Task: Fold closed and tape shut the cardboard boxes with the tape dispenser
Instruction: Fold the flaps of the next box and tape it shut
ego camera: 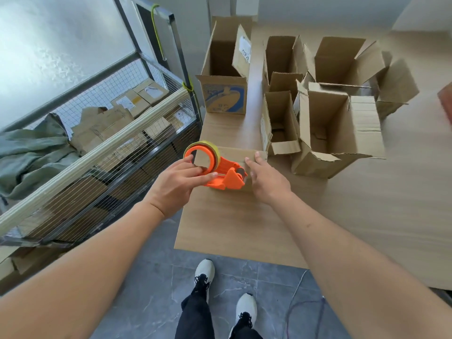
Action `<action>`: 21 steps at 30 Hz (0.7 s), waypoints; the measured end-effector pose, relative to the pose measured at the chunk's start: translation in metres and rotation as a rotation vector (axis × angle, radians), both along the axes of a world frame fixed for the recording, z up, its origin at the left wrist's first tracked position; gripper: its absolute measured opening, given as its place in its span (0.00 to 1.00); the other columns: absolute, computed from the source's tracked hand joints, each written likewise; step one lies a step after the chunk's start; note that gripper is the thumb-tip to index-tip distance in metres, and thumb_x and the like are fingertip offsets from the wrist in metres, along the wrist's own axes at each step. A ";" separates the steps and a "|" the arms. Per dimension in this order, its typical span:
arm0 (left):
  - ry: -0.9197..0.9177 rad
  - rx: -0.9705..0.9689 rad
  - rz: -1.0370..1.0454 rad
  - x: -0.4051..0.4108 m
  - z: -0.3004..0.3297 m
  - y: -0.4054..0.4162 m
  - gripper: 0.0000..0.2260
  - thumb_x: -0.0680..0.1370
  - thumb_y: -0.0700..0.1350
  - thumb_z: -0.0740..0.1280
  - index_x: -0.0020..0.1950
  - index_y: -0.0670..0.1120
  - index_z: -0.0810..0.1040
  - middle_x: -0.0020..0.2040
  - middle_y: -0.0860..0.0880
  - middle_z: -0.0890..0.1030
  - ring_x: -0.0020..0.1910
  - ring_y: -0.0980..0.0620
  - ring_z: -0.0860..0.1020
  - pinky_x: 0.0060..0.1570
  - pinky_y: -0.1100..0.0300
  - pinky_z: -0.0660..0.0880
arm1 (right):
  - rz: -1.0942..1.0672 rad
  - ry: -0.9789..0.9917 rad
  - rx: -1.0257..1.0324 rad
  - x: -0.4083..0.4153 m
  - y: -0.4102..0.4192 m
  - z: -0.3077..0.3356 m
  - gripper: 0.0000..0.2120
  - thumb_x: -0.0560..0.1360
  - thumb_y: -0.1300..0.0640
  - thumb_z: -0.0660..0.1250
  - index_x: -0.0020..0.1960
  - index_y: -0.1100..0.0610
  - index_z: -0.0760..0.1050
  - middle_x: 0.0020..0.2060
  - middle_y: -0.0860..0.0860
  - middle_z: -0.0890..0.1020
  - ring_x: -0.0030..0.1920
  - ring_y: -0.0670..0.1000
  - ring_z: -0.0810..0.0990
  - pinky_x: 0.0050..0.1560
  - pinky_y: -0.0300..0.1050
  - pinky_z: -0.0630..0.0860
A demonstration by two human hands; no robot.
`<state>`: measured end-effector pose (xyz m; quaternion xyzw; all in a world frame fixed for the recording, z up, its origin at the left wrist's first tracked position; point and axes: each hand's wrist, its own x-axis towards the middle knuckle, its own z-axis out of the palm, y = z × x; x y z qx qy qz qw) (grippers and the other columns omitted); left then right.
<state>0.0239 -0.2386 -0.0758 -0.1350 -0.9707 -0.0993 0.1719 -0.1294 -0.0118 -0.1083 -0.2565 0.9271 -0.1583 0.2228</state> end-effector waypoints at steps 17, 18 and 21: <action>-0.119 0.113 -0.182 -0.077 -0.020 -0.016 0.33 0.71 0.26 0.70 0.76 0.40 0.71 0.52 0.43 0.85 0.53 0.40 0.82 0.73 0.48 0.69 | -0.121 -0.033 -0.131 -0.024 0.009 0.011 0.18 0.75 0.59 0.66 0.59 0.40 0.72 0.44 0.51 0.80 0.43 0.57 0.81 0.42 0.48 0.79; -0.115 0.118 -0.196 -0.078 -0.020 -0.018 0.33 0.71 0.26 0.71 0.76 0.40 0.72 0.52 0.43 0.85 0.53 0.40 0.82 0.73 0.49 0.69 | -0.132 -0.060 -0.161 -0.025 0.008 0.014 0.21 0.74 0.62 0.64 0.60 0.40 0.73 0.46 0.51 0.81 0.45 0.56 0.82 0.45 0.48 0.80; -0.107 0.111 -0.256 -0.079 -0.021 -0.022 0.33 0.72 0.25 0.70 0.76 0.41 0.71 0.54 0.44 0.85 0.56 0.42 0.82 0.73 0.48 0.69 | -0.161 -0.048 -0.218 -0.031 0.001 0.021 0.29 0.75 0.68 0.58 0.70 0.44 0.73 0.59 0.55 0.82 0.57 0.58 0.82 0.57 0.56 0.80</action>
